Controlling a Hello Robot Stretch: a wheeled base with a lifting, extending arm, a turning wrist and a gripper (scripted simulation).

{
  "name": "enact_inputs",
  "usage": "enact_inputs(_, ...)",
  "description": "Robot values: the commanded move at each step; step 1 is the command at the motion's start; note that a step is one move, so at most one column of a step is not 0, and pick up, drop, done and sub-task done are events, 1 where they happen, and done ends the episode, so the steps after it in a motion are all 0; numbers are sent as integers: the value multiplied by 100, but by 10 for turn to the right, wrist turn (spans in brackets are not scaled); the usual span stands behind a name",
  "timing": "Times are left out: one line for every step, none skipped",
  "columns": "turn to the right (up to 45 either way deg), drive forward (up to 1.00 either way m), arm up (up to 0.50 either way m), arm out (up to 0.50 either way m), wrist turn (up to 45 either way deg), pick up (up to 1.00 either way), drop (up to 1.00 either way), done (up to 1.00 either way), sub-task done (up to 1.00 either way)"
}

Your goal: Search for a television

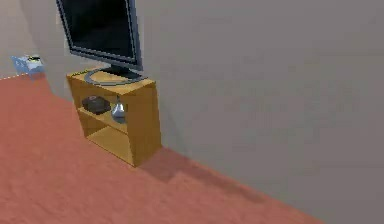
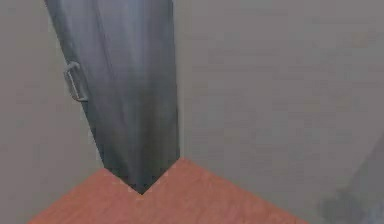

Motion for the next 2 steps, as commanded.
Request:
enact_inputs(0,85,0,0,0,0,0,0,0)
enact_inputs(-360,0,0,0,0,0,0,0,0)
